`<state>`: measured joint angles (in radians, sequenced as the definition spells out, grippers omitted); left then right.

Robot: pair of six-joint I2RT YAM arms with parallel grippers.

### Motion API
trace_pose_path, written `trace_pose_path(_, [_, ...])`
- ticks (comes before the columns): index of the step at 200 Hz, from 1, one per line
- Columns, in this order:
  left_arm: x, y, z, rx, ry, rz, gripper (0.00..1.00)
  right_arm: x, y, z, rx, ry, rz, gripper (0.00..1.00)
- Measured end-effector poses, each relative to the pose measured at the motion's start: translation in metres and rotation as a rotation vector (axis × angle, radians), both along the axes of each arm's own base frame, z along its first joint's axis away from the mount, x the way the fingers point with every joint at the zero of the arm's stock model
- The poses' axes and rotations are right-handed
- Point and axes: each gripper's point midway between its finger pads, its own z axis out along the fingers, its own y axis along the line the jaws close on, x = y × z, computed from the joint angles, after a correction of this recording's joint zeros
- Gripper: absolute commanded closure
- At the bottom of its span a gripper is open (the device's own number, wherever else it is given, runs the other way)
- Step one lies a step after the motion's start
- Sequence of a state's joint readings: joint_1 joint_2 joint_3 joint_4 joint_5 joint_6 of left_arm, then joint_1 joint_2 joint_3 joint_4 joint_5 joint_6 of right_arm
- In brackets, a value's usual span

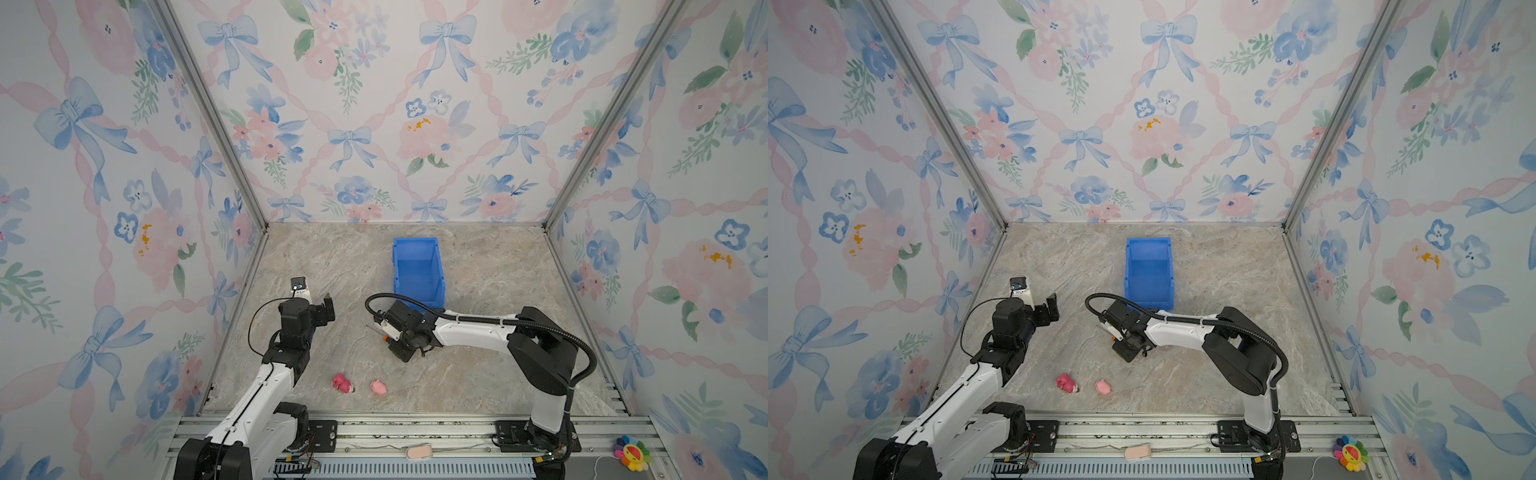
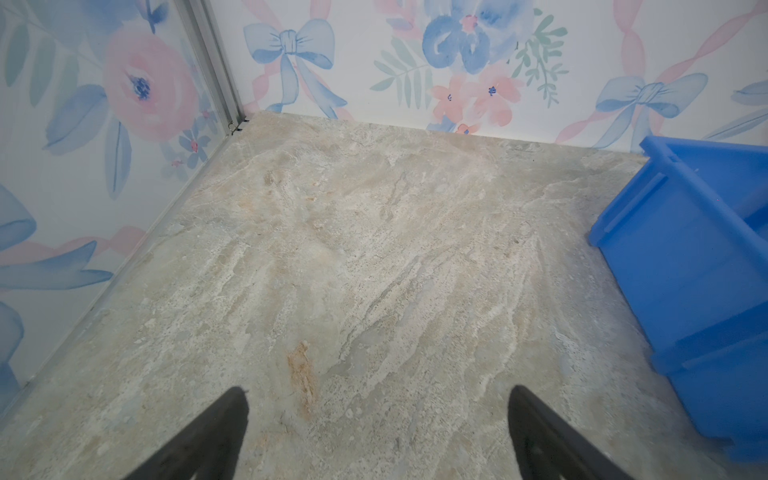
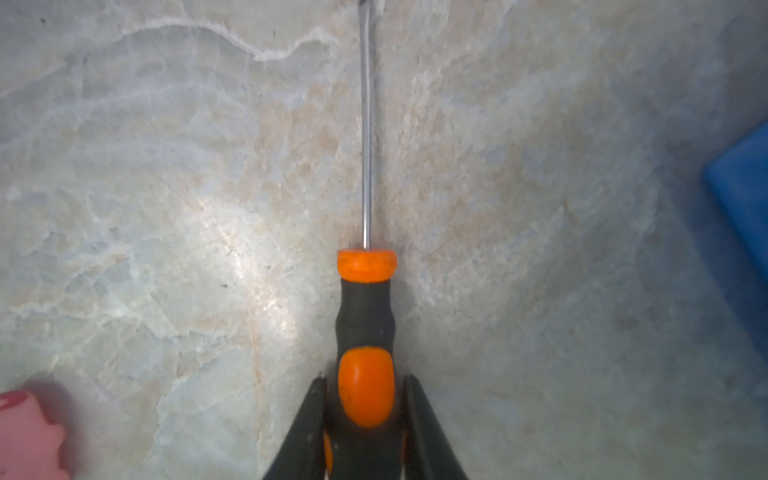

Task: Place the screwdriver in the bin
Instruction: 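Lower the right gripper and close it on the screwdriver handle, then lift the screwdriver with the right gripper and carry it over the blue bin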

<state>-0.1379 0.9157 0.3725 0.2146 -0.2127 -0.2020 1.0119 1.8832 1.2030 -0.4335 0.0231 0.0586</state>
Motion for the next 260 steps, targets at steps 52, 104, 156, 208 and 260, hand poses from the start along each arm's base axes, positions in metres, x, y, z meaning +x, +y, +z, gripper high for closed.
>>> trace_pose_path(52, [-0.001,-0.001,0.008,-0.010,-0.027,-0.002,0.02,-0.002,-0.001,0.060,0.117,-0.065,-0.063,0.98])
trace_pose_path(104, [-0.002,-0.003,0.015,-0.016,-0.050,-0.009,0.02,0.007,-0.007,0.102,0.217,-0.112,-0.185,0.99])
trace_pose_path(156, [-0.002,-0.005,0.015,-0.016,-0.049,-0.014,0.02,0.044,-0.036,0.122,0.270,-0.155,-0.409,0.99])
trace_pose_path(208, [-0.003,-0.006,0.015,-0.016,-0.050,-0.020,0.02,0.103,-0.078,0.140,0.315,-0.204,-0.671,0.99])
trace_pose_path(260, [-0.004,-0.006,0.017,-0.017,-0.059,-0.020,0.02,0.148,-0.077,0.134,0.332,-0.205,-0.788,0.97])
